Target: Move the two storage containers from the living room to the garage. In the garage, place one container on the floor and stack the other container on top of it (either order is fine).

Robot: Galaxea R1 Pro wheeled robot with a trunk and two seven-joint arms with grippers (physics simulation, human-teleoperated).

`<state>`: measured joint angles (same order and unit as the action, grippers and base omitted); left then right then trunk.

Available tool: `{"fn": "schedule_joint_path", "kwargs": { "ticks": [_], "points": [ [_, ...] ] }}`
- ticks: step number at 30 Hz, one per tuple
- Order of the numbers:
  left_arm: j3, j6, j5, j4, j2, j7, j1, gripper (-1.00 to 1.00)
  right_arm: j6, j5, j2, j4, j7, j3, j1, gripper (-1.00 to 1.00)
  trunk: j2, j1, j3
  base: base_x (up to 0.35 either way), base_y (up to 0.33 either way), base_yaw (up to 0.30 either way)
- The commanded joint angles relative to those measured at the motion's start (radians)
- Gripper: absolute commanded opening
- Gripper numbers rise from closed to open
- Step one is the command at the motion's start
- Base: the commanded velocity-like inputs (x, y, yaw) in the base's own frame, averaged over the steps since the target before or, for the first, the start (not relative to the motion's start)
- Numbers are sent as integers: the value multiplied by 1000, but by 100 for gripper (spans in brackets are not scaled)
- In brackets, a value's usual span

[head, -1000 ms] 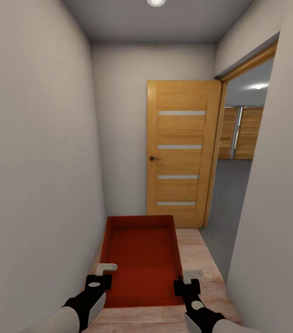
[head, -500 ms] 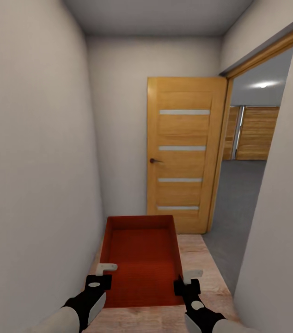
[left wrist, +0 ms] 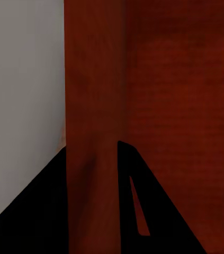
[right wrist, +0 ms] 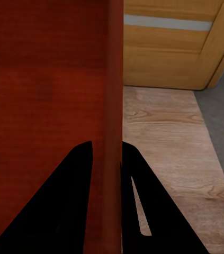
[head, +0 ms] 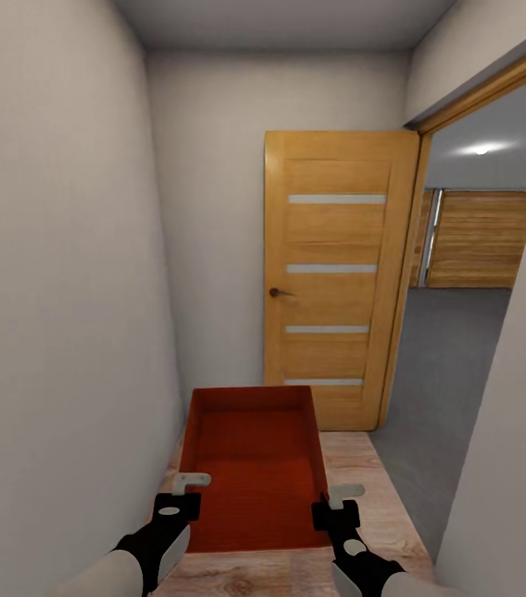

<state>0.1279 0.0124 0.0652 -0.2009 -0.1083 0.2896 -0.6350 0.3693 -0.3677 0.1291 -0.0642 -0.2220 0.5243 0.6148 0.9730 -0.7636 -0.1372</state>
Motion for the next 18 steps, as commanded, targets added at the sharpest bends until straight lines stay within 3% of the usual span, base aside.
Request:
{"fn": "schedule_joint_path", "kwargs": {
  "ticks": [1,8,18],
  "points": [
    [-28,1,51,-12,-2,-9,-2,-100,2,-8,1,1,4,17,0,-100,1,-1,-2,322,28,0],
    [-30,0,51,-14,-4,-3,-2,-100,3,-8,2,1,4,17,0,-100,1,-1,-2,299,125,-48],
    [-30,-1,51,-14,-4,-3,-2,-100,3,-8,1,1,4,16,0,-100,1,-1,-2,37,18,-261]
  ]
}}
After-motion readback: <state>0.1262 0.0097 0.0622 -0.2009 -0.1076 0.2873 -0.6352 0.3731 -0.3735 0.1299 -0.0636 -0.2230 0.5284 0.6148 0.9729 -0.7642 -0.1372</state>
